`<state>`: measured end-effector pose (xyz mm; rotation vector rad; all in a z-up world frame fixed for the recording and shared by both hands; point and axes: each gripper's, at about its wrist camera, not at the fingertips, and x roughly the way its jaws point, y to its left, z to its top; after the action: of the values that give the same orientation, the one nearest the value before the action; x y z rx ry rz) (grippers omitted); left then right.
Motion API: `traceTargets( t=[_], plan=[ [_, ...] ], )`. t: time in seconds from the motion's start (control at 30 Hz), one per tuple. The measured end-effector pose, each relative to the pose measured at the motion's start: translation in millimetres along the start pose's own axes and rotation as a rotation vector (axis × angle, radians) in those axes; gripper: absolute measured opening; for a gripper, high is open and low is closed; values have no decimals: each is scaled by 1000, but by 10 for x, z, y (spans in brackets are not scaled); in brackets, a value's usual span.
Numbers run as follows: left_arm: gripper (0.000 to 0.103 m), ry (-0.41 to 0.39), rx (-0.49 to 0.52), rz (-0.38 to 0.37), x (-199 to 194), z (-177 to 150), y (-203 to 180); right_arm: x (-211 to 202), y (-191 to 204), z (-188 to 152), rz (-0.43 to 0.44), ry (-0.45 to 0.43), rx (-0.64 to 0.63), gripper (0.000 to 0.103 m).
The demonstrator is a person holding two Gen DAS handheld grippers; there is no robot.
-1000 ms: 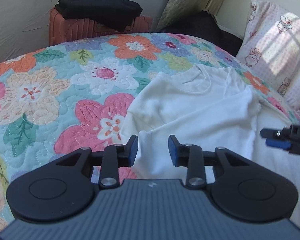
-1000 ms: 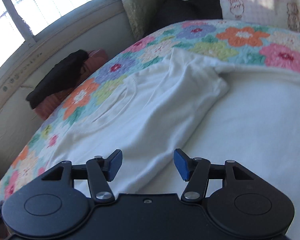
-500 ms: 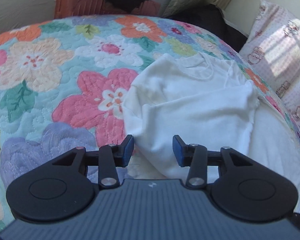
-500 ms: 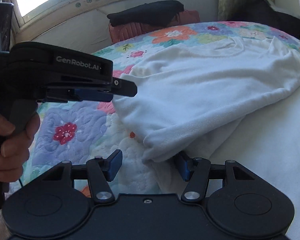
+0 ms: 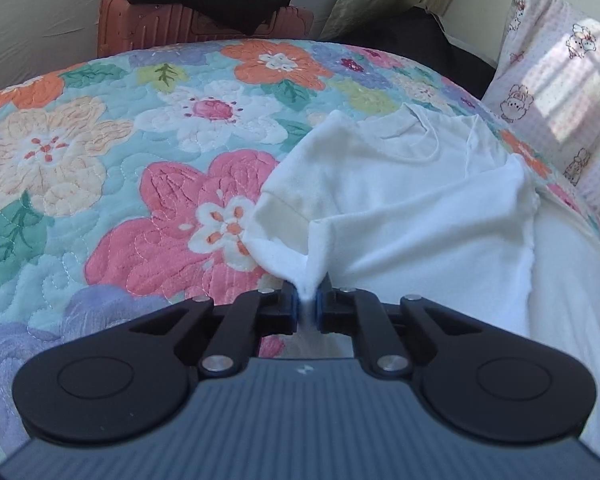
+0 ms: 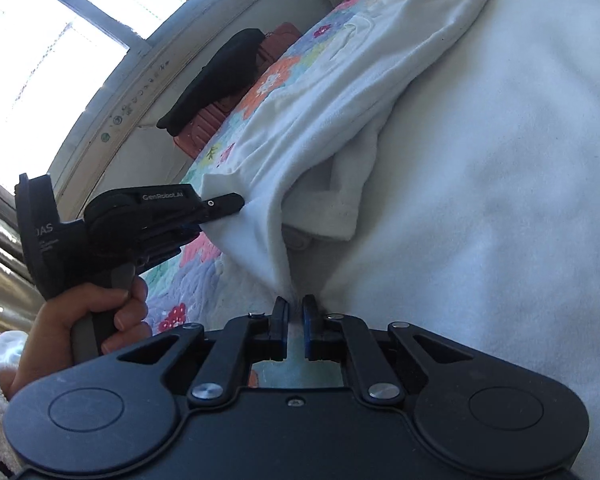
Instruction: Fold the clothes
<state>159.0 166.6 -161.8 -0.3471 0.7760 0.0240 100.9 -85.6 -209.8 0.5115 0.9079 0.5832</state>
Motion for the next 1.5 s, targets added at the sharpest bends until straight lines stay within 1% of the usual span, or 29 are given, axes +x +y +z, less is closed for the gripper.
traceTargets(
  t=[0.03, 0.07, 0.1, 0.17, 0.2, 0.27, 0.3, 0.33, 0.4, 0.43, 0.5, 0.57, 0.6, 0.63, 0.77, 0.83, 0.93, 1.0, 1.07, 1.13, 1.17, 1.23, 1.3, 1.37, 1.47, 1.5],
  plan=[
    [10, -9, 5, 6, -45, 6, -5, 5, 45, -42, -25, 27, -41, 0],
    [12, -20, 10, 12, -99, 12, -13, -17, 71, -97, -31, 32, -70, 0],
    [16, -31, 15, 18, -152, 18, -21, -56, 77, -149, -33, 29, -76, 0],
    [17, -53, 25, 31, -259, 30, -37, -153, 66, -210, -29, 32, -57, 0],
    [20, -93, 63, 37, -388, 32, -93, -208, 67, -229, -25, 37, -62, 1],
    [31, -174, 155, 5, -639, 13, -249, -335, 71, -257, -25, 44, -83, 5],
    [42, -213, 202, -13, -764, 3, -328, -410, 70, -260, -36, 37, -88, 11],
    [44, -227, 232, -40, -823, -6, -395, -490, 60, -253, -45, 23, -92, 15],
    [44, -190, 290, -94, -790, -60, -568, -625, 22, -222, -63, 0, -105, 39],
    [43, -169, 319, -121, -769, -89, -656, -691, 2, -206, -72, -12, -112, 42],
    [41, -97, 372, -133, -633, -179, -811, -786, -34, -147, -89, -22, -125, 42],
    [41, 9, 417, -96, -450, -308, -905, -900, -82, -107, -121, -37, -134, 44],
    [41, 71, 429, -58, -347, -384, -924, -969, -117, -97, -141, -45, -138, 44],
    [42, 86, 436, -44, -320, -429, -926, -1049, -156, -88, -164, -52, -144, 44],
    [42, 98, 474, -16, -340, -519, -952, -1393, -315, -54, -254, -92, -151, 48],
    [43, 85, 493, -4, -388, -541, -979, -1586, -420, -44, -289, -111, -144, 52],
    [43, 31, 580, 4, -542, -587, -1134, -1892, -596, -57, -350, -113, -120, 54],
    [44, -29, 615, -40, -717, -632, -1270, -2128, -728, -134, -397, -119, -95, 58],
    [46, -65, 631, -112, -881, -703, -1426, -2351, -845, -250, -449, -119, -74, 61],
    [49, -68, 656, -201, -1012, -836, -1580, -2552, -950, -373, -494, -111, -52, 61],
    [49, -57, 681, -251, -1065, -929, -1685, -2647, -997, -435, -511, -106, -37, 62],
    [50, -19, 739, -317, -1110, -1107, -1879, -2807, -1070, -560, -530, -97, -1, 64],
    [50, 15, 804, -372, -1144, -1282, -2060, -2934, -1134, -699, -518, -81, 35, 67],
    [50, 25, 869, -408, -1187, -1435, -2185, -2988, -1204, -842, -484, -59, 77, 70],
    [50, 29, 924, -453, -1234, -1568, -2266, -2942, -1297, -1054, -372, -39, 124, 71],
    [51, 30, 942, -469, -1250, -1611, -2291, -2910, -1295, -1096, -345, -40, 112, 67]
  ],
)
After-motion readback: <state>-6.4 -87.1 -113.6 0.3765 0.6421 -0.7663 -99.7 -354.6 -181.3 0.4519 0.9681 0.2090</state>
